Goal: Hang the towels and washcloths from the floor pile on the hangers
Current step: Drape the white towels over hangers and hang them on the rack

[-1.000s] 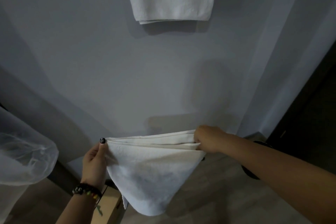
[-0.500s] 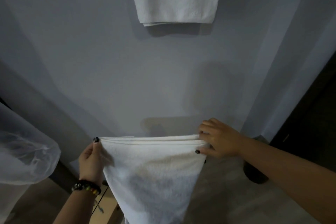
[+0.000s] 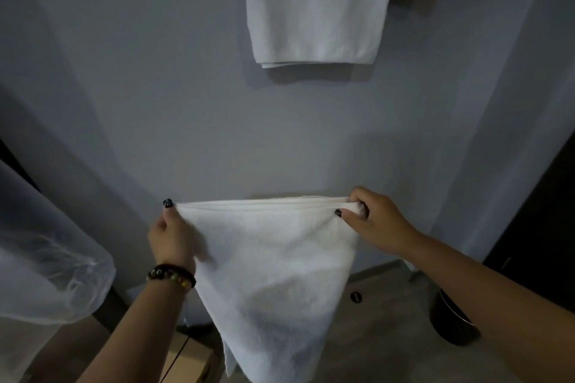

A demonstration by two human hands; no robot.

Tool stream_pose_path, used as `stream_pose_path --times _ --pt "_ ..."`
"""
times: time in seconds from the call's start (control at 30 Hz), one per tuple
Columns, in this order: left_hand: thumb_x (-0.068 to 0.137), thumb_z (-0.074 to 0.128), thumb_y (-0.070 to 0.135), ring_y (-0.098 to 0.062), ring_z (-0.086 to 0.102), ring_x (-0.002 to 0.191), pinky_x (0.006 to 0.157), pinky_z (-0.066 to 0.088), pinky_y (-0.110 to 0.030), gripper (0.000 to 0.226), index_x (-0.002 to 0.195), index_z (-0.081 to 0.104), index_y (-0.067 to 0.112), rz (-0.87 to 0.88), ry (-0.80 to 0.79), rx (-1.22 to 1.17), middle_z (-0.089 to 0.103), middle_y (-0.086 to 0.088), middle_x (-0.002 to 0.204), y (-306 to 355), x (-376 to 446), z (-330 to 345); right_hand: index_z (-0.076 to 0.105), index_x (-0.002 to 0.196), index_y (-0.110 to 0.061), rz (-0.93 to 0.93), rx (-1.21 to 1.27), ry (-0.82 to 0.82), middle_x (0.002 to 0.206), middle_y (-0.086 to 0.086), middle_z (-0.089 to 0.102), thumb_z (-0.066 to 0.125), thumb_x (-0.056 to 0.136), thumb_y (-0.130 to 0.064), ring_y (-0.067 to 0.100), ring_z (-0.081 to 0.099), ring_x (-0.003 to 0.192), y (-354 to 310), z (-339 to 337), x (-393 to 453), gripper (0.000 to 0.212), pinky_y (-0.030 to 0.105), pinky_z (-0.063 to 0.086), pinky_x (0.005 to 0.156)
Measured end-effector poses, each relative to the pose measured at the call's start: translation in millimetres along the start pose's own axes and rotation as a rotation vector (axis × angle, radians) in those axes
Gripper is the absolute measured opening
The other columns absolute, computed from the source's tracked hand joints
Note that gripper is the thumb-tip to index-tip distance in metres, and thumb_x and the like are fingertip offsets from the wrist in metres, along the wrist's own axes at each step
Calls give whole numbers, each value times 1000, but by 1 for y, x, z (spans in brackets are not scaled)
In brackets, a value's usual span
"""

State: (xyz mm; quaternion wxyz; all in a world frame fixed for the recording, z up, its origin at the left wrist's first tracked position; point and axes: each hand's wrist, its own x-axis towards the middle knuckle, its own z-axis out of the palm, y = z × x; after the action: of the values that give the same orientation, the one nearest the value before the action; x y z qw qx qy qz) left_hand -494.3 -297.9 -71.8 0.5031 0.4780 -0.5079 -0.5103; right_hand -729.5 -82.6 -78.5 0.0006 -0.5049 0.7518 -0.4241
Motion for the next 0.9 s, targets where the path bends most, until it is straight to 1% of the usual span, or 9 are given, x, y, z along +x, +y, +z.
stream_pose_path --times 0.1,0.17,0.27,0.4,0.5,0.6,0.67,0.8,0.9 --pt "101 35 47 -16 39 60 58 36 -31 38 96 49 12 -229 21 -125 40 -1 69 25 3 13 39 85 -19 39 97 90 70 -8 43 58 93 -17 5 39 54 -21 4 11 20 17 33 52" --pt "102 31 46 -20 42 64 66 38 -34 43 90 53 11 -73 8 -28 46 -4 72 34 11 19 40 90 -15 65 121 231 70 -8 45 54 95 -22 5 42 54 -30 2 21 16 17 32 52" --pt "104 24 40 -26 40 63 57 25 -36 53 64 38 8 299 -10 257 44 -8 65 36 29 23 51 89 -14 34 67 334 71 -5 54 59 93 -21 7 48 57 -35 -7 38 12 18 37 56" --pt "101 33 47 -23 35 63 53 22 -38 53 61 32 12 398 -132 363 35 -2 58 34 49 27 62 88 -18 8 -130 96 84 -4 61 78 69 -51 13 56 78 -32 -18 64 42 22 42 71" --pt "80 72 44 -25 48 68 53 34 -28 39 80 49 12 521 -380 534 50 2 69 39 55 21 65 98 -16 -3 -290 -35 98 2 63 86 52 -55 21 58 92 -24 -35 84 64 34 46 85" --pt "51 92 43 -10 56 73 59 40 -22 56 89 57 21 670 -722 877 60 7 80 52 62 13 61 96 -12 -3 -437 -62 92 1 58 83 57 -56 23 55 90 -23 -50 100 63 34 44 78" --pt "53 89 50 -10 57 71 58 38 -19 49 83 62 22 710 -698 1007 61 8 76 59 67 11 55 88 -14 -54 -459 8 86 0 54 82 64 -51 24 54 85 -30 -51 106 52 34 41 71" --pt "63 89 34 -9 54 56 52 43 -22 31 66 67 12 369 -523 345 61 6 58 48 70 8 52 78 -17 -111 -301 185 74 -5 54 85 62 -44 18 52 72 -46 -50 115 46 33 44 65" --pt "69 77 39 -20 63 79 70 54 -38 33 92 69 16 114 -548 -2 70 -1 83 28 59 13 54 69 -14 -142 -350 72 65 -7 51 83 55 -55 19 51 67 -44 -59 124 53 37 46 64"
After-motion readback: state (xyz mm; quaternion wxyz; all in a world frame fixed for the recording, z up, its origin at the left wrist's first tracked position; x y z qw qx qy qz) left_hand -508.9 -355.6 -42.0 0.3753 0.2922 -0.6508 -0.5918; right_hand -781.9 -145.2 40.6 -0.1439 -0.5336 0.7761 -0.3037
